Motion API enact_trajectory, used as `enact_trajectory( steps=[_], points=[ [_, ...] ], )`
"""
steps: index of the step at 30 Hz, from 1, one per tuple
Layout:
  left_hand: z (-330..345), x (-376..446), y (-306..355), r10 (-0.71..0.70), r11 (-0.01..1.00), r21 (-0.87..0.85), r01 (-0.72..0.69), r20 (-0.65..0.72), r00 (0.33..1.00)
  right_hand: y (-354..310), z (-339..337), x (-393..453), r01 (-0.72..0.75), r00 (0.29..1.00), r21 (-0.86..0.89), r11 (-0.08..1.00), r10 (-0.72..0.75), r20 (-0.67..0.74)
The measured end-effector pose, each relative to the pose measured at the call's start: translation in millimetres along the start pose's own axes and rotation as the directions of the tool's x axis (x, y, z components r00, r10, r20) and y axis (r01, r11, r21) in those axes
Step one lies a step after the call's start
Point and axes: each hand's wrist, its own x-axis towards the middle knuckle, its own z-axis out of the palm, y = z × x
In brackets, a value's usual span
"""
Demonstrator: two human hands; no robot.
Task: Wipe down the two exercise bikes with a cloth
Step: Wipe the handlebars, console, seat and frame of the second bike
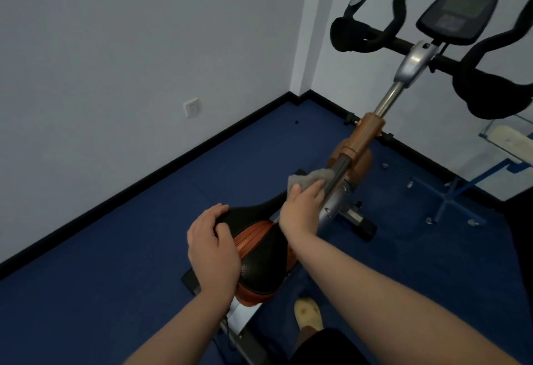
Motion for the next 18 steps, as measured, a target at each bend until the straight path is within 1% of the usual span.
enact_trajectory(
  steps=[2, 3, 4, 5, 6, 7, 8, 9, 10, 11, 12, 13, 14, 15, 16, 17, 18],
  points=[
    [-0.2, 0.5, 0.1, -0.010, 1.000, 0.016, 0.010, 0.006, 1.000, 2.3, -12.1, 20.2, 0.173, 0.985, -0.071, 0.982, -0.172, 0.019],
    [-0.1, 0.4, -0.6, -0.015, 1.000, 0.021, 0.015, 0.006, 1.000, 4.5, -18.2, 27.2, 0.292, 0.956, -0.131, 0.947, -0.287, 0.058],
    [0.3, -0.1, -0.9, -0.019, 1.000, 0.025, 0.019, 0.002, 1.000, 6.7, -22.9, 31.8, 0.414, 0.910, -0.215, 0.884, -0.398, 0.114],
    [0.7, -0.5, -0.7, -0.023, 0.999, 0.033, 0.023, -0.002, 1.000, 7.4, -26.0, 32.1, 0.523, 0.852, -0.312, 0.793, -0.491, 0.180],
    [0.6, -1.2, -0.2, -0.029, 0.999, 0.044, 0.030, -0.008, 1.000, 8.3, -26.7, 27.7, 0.625, 0.779, -0.380, 0.682, -0.572, 0.254],
    [0.7, -1.7, 0.3, -0.034, 0.998, 0.054, 0.035, -0.014, 0.999, 9.2, -24.7, 20.1, 0.730, 0.681, -0.383, 0.566, -0.651, 0.335],
    [1.0, -1.9, 0.1, -0.035, 0.998, 0.060, 0.036, -0.019, 0.999, 9.8, -21.0, 14.5, 0.821, 0.569, -0.337, 0.461, -0.713, 0.409],
    [1.2, -2.2, -0.2, -0.036, 0.997, 0.065, 0.037, -0.023, 0.999, 7.8, -18.8, 11.8, 0.874, 0.485, -0.276, 0.399, -0.733, 0.477],
    [1.6, -2.6, -0.2, -0.040, 0.997, 0.070, 0.042, -0.028, 0.999, 2.4, -20.6, 15.1, 0.904, 0.425, -0.213, 0.371, -0.726, 0.541],
    [1.5, -2.6, -0.1, -0.047, 0.996, 0.079, 0.049, -0.028, 0.998, -5.1, -25.2, 24.3, 0.920, 0.382, -0.175, 0.352, -0.693, 0.612],
    [2.1, -2.7, 0.2, -0.056, 0.994, 0.088, 0.058, -0.031, 0.998, -11.9, -30.5, 36.8, 0.924, 0.358, -0.159, 0.348, -0.641, 0.678],
    [2.7, -2.9, 0.1, -0.068, 0.993, 0.095, 0.072, -0.042, 0.997, -17.6, -36.2, 50.9, 0.923, 0.358, -0.179, 0.339, -0.590, 0.724],
    [3.1, -3.6, -0.5, -0.082, 0.991, 0.102, 0.087, -0.058, 0.995, -21.9, -39.7, 62.1, 0.924, 0.372, -0.244, 0.295, -0.543, 0.753],
    [3.8, -4.3, -0.8, -0.091, 0.989, 0.111, 0.100, -0.075, 0.993, -22.4, -38.6, 64.2, 0.926, 0.378, -0.306, 0.221, -0.533, 0.757],
    [4.2, -5.3, -0.8, -0.098, 0.986, 0.125, 0.109, -0.091, 0.991, -22.2, -35.3, 56.4, 0.927, 0.363, -0.351, 0.130, -0.540, 0.759],
    [4.6, -6.0, -0.9, -0.105, 0.983, 0.138, 0.120, -0.108, 0.989, -21.9, -28.1, 42.6, 0.933, 0.330, -0.353, 0.071, -0.560, 0.760],
    [4.9, -6.9, -0.8, -0.115, 0.980, 0.146, 0.133, -0.126, 0.985, -20.4, -21.1, 27.8, 0.948, 0.299, -0.304, 0.092, -0.585, 0.754]
  ],
)
